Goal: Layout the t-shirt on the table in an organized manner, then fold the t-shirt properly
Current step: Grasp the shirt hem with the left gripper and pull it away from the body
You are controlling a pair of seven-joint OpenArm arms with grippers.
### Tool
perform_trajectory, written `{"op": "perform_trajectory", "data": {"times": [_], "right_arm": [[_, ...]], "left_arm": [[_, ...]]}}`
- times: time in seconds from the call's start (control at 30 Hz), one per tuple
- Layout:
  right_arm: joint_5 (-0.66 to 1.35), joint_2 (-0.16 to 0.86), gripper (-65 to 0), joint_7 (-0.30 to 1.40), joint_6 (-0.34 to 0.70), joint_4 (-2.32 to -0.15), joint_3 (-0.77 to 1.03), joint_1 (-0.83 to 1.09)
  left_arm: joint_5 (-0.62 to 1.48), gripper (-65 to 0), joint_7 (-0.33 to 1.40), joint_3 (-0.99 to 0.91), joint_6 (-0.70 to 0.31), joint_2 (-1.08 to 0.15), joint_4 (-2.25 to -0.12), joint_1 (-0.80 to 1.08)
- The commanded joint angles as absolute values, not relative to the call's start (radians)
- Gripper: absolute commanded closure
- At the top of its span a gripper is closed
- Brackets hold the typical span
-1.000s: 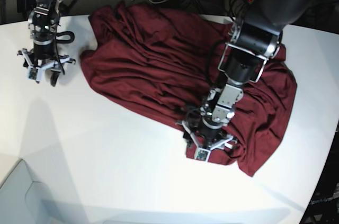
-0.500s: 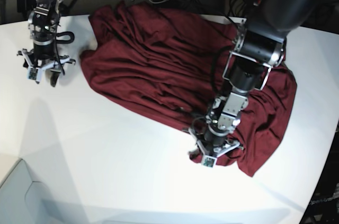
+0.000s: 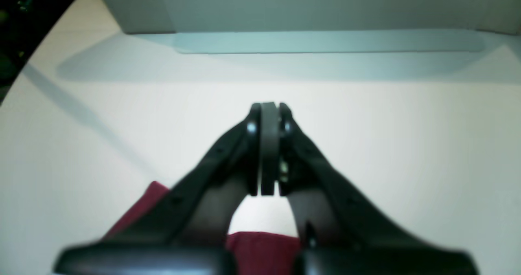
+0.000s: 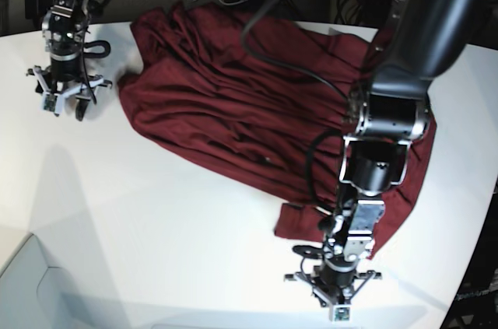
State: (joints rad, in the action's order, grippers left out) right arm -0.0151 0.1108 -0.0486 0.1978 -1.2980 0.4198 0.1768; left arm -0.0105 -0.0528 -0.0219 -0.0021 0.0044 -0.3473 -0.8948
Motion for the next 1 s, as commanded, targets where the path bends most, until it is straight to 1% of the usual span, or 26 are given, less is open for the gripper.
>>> {"op": "perform_trajectory", "data": {"times": [0.0,0.1,0.17,0.23,0.3,0.37,0.4,0.53,0.97], "right_arm": [[-0.007,0.122,-32.9,-0.076,0.2,-1.319,0.426,0.17],[-0.007,0.122,-32.9,-0.076,0.2,-1.319,0.426,0.171],[-0.007,0.122,-32.9,-0.076,0.2,-1.319,0.424,0.18],[-0.007,0.122,-32.9,-0.076,0.2,-1.319,0.423,0.182],[-0.007,0.122,-32.9,-0.076,0.2,-1.319,0.423,0.182],[-0.007,0.122,-32.9,-0.076,0.2,-1.319,0.421,0.182],[-0.007,0.122,-32.9,-0.076,0.2,-1.319,0.423,0.18],[-0.007,0.122,-32.9,-0.076,0.2,-1.319,0.424,0.18],[-0.007,0.122,-32.9,-0.076,0.2,-1.317,0.424,0.177]], "left_arm": [[-0.008,-0.4,-0.07,-0.019,0.004,0.007,-0.364,-0.932],[-0.015,-0.7,-0.062,-0.019,-0.004,0.01,-0.366,-0.909],[-0.016,-3.9,-0.062,-0.018,-0.004,0.031,-0.367,-0.874],[-0.022,-12.1,-0.062,-0.015,-0.004,0.045,-0.367,-0.848],[-0.053,-23.6,-0.064,0.018,-0.004,0.05,-0.367,-0.812],[-0.064,-31.2,-0.065,0.061,-0.004,0.051,-0.38,-0.786],[-0.061,-33.4,-0.065,0.084,-0.001,0.051,-0.397,-0.773],[-0.067,-33.7,-0.064,0.131,0.002,0.051,-0.447,-0.714],[-0.067,-33.8,-0.064,0.188,-0.002,0.051,-0.446,-0.63]]}}
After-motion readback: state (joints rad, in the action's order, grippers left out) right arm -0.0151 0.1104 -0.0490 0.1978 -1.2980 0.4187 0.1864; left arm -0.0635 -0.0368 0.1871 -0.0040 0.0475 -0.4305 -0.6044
